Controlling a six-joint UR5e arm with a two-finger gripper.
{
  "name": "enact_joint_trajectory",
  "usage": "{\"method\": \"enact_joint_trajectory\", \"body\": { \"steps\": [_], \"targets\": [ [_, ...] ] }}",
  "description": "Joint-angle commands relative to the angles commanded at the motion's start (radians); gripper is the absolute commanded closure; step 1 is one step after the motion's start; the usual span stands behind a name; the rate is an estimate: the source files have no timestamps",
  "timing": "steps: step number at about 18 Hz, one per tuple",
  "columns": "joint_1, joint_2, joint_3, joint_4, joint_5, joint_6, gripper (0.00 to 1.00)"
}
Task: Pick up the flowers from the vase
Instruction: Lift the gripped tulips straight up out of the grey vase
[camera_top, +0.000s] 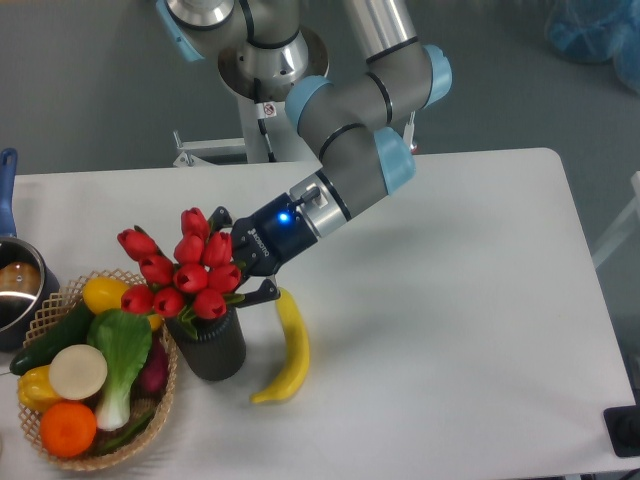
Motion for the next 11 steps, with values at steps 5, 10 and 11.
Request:
{"method": "enact_joint_trajectory", "body": {
  "steps": [5, 10, 11],
  "targets": [
    [0.0, 0.023, 0.002, 0.0, -0.029, -0.026, 0.52],
    [0.0, 0.06, 0.003, -0.003, -0.091, -0.029, 0.52],
    [0.002, 0.064, 0.005, -0.003, -0.091, -0.031, 0.52]
  ]
}}
